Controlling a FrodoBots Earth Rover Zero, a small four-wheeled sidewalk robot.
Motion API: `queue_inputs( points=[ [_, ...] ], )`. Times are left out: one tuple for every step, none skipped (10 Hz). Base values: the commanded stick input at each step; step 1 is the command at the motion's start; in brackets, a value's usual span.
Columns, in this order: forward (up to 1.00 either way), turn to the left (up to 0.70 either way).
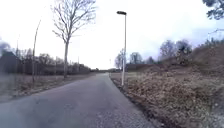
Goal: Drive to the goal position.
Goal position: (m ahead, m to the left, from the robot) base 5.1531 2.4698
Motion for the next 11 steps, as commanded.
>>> queue_inputs(
  points=[
    [0.5,0.41],
    [0.5,0.51],
    [0.5,0.51],
    [0.5,0.51],
    [0.5,0.51],
    [0.5,0.51],
    [0.5,0.51],
    [0.5,0.51],
    [0.5,0.51],
    [0.5,0.51],
    [0.5,0.51]
  ],
)
